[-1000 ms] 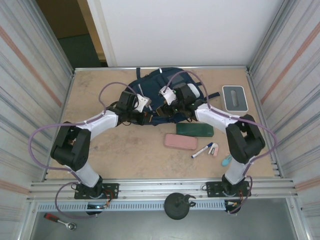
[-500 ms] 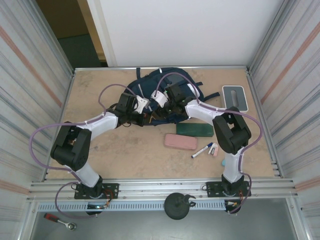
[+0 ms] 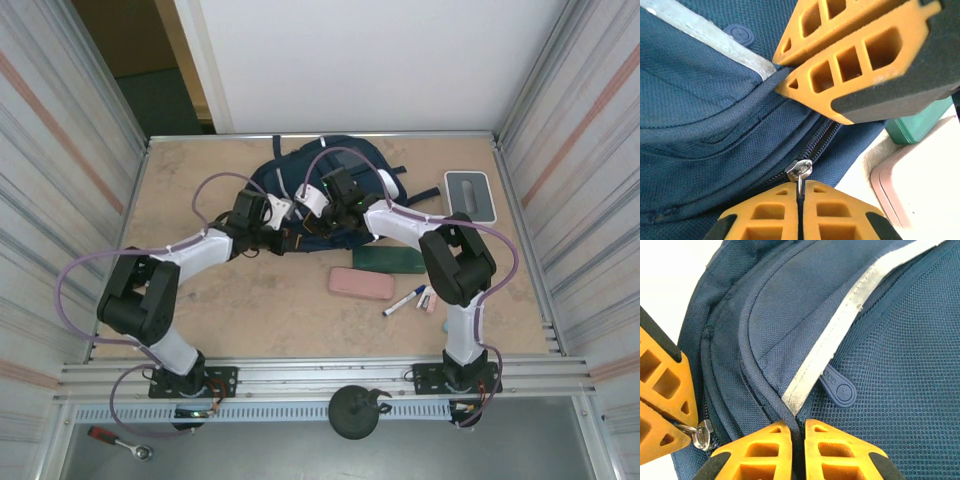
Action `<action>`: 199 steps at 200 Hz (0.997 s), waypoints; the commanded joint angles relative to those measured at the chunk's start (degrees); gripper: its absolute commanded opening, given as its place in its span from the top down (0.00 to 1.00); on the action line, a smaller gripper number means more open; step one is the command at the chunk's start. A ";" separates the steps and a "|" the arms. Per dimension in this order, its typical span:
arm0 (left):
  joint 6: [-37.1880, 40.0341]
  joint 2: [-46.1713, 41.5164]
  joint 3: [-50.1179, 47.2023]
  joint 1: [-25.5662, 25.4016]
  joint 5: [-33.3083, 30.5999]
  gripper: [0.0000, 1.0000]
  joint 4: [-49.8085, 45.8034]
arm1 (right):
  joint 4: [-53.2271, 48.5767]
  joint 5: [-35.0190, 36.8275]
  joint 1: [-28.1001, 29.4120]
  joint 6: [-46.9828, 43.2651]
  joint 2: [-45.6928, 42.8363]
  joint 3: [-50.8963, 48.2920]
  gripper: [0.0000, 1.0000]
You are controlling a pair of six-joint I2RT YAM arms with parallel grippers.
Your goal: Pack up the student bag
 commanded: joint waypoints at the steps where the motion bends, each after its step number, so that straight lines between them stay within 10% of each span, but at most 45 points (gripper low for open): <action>1: -2.22 -5.23 -0.59 0.12 0.20 1.00 0.30 | -1.34 4.84 -0.27 0.64 -3.51 1.65 1.00; 118: -0.28 -8.49 8.16 0.71 -16.56 1.00 -12.18 | 4.81 -0.26 -5.46 8.24 -13.27 -5.68 1.00; 199: -2.54 -0.31 12.77 10.00 -18.46 1.00 -11.15 | 3.53 -10.14 -8.97 1.35 -13.59 -6.73 1.00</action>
